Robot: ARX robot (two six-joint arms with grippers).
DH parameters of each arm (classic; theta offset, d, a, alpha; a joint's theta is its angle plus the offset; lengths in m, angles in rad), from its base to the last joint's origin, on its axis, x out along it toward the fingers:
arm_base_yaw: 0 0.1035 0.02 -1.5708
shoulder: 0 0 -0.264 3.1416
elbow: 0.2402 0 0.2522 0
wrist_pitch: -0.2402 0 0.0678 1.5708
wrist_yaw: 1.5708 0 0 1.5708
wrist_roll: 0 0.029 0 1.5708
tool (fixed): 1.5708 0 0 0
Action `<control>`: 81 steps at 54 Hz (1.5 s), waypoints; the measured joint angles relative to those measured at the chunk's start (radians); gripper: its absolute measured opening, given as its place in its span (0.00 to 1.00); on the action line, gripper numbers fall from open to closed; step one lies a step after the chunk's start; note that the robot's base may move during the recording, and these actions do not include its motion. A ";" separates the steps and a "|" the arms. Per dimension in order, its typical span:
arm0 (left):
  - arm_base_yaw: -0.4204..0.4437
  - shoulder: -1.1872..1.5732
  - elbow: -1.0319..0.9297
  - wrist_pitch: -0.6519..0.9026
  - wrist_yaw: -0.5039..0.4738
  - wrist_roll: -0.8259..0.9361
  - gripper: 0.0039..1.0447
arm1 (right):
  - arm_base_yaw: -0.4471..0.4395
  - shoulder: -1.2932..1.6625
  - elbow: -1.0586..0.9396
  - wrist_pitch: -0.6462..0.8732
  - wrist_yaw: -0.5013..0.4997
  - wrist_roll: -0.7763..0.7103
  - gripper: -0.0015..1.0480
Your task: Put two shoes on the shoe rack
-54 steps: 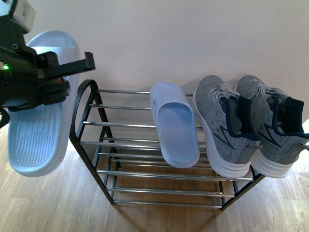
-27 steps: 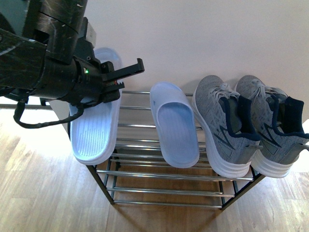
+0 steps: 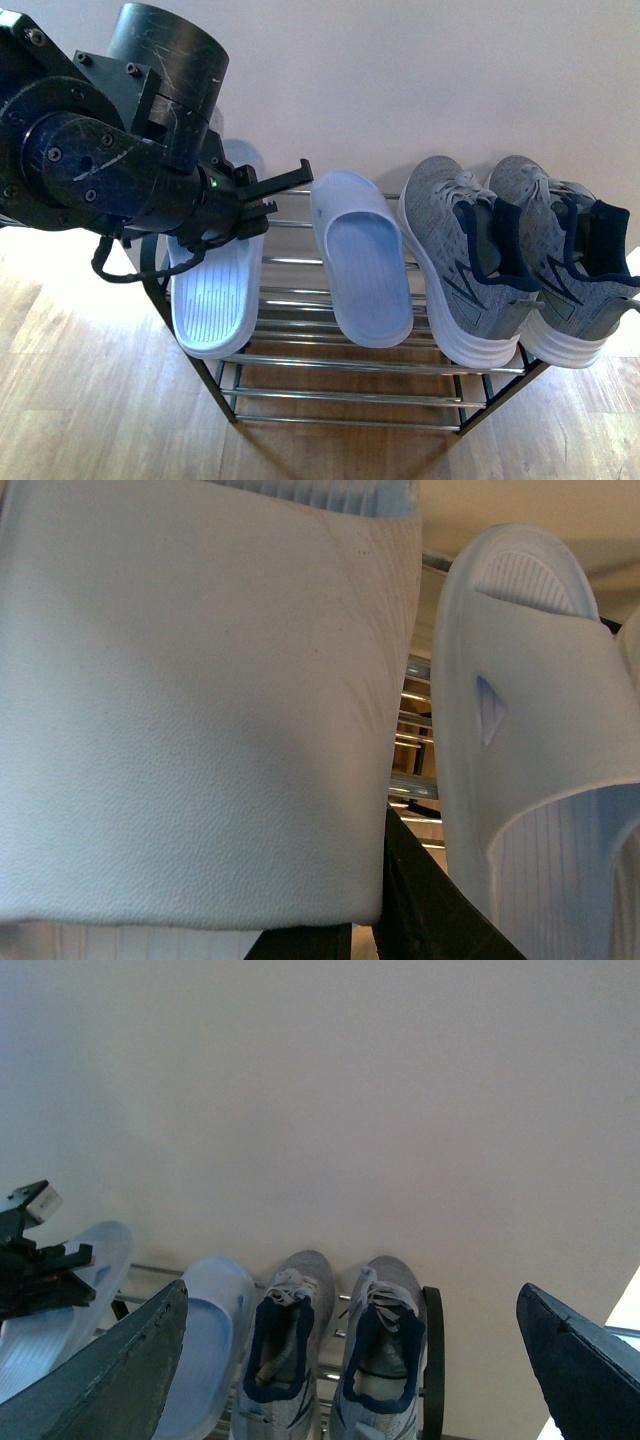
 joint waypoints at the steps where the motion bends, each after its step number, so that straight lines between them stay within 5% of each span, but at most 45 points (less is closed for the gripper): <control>1: 0.000 0.003 0.002 0.000 0.001 0.000 0.02 | 0.000 0.000 0.000 0.000 0.000 0.000 0.91; 44: 0.002 0.174 0.198 -0.055 0.007 0.006 0.02 | 0.000 0.000 0.000 0.000 0.000 0.000 0.91; 68: -0.003 0.182 0.203 -0.066 0.011 -0.013 0.74 | 0.000 0.000 0.000 0.000 0.000 0.000 0.91; 77: -0.011 0.117 0.166 -0.126 -0.033 -0.038 0.93 | 0.000 0.000 0.000 0.000 0.000 0.000 0.91; 81: -0.018 0.060 0.134 -0.161 -0.037 -0.053 0.91 | 0.000 0.000 0.000 0.000 0.000 0.000 0.91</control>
